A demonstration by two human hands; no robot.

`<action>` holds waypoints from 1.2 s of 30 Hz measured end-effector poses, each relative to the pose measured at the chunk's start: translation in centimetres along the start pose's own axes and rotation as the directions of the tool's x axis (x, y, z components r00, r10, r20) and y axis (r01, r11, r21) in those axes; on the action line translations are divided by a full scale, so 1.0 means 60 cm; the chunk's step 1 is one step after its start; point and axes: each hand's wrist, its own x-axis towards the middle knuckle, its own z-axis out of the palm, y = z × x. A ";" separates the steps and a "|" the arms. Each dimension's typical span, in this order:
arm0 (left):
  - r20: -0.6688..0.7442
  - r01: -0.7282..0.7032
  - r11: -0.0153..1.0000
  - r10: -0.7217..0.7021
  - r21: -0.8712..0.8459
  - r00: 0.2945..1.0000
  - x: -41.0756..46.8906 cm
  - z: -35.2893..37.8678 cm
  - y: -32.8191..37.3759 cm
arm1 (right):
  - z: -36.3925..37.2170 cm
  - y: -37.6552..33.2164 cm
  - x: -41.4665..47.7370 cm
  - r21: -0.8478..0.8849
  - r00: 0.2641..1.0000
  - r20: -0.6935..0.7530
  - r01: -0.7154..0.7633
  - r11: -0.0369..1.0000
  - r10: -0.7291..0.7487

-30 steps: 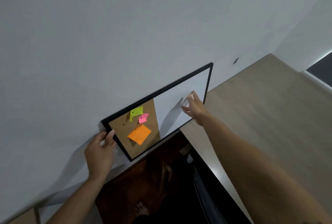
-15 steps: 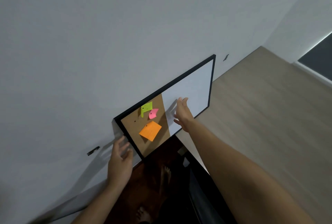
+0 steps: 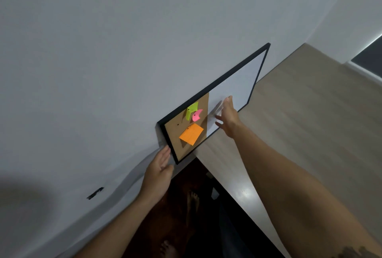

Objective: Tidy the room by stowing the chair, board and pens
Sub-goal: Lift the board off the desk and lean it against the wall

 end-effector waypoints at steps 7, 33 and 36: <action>0.027 0.005 1.000 -0.005 0.008 1.000 0.057 0.026 0.034 | -0.027 -0.001 0.043 0.052 0.999 -0.034 0.029 0.998 -0.027; 0.114 -0.038 0.997 0.031 0.062 0.993 0.018 0.016 0.049 | -0.040 0.031 -0.024 -0.152 0.996 -0.040 0.070 0.986 -0.077; 0.087 -0.054 0.998 0.050 0.042 0.995 -0.018 0.005 0.036 | -0.049 0.040 -0.069 -0.176 0.994 -0.035 0.098 0.979 -0.106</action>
